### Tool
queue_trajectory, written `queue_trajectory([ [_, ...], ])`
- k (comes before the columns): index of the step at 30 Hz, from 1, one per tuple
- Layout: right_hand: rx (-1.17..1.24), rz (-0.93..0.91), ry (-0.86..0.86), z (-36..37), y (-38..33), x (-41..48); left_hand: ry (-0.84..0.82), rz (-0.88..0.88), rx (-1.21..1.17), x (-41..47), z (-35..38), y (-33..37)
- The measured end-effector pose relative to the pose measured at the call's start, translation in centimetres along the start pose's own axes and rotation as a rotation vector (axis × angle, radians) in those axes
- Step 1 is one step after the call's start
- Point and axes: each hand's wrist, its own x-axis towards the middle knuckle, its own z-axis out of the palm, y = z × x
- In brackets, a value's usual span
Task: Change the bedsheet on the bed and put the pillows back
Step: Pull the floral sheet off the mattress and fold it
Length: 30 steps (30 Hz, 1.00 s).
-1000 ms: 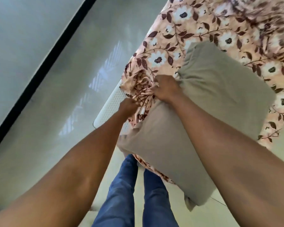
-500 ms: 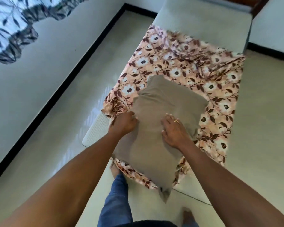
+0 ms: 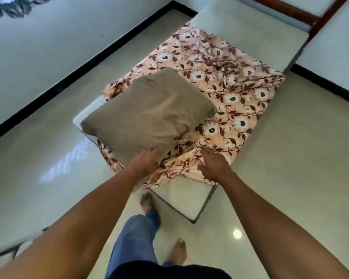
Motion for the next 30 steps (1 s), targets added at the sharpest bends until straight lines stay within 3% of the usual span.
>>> queue_trajectory([
  [6, 0.005, -0.068, -0.097, 1.2, 1.0, 2.4, -0.054, -0.14, -0.289, -1.5, 5.0, 2.4],
  [12, -0.049, -0.181, -0.301, 5.8, 1.3, 4.7, -0.039, -0.338, -0.539, 0.8, 9.0, 4.6],
  [17, -0.063, -0.227, -0.318, 6.9, 2.9, 8.3, 0.004, -0.447, -0.746, 3.5, 11.0, 7.0],
  [19, -0.072, -0.248, -0.311, 7.6, 3.6, 10.3, 0.084, -0.6, -1.021, 5.2, 11.9, 7.8],
  [22, -0.081, -0.331, -0.212, 11.0, 4.6, 15.5, 0.212, -0.885, -1.769, 10.3, 13.2, 7.9],
  [24, -0.1, -0.409, -0.145, 14.8, 5.3, 19.3, 0.309, -0.892, -2.11, 14.3, 14.1, 7.0],
  [26, -0.177, -0.495, -0.143, 18.8, 6.3, 22.0, 0.455, -0.922, -2.313, 18.3, 14.7, 6.8],
  [30, -0.208, -0.608, -0.076, 20.0, 8.3, 23.5, 0.745, -1.05, -2.306, 23.8, 15.1, 7.3],
])
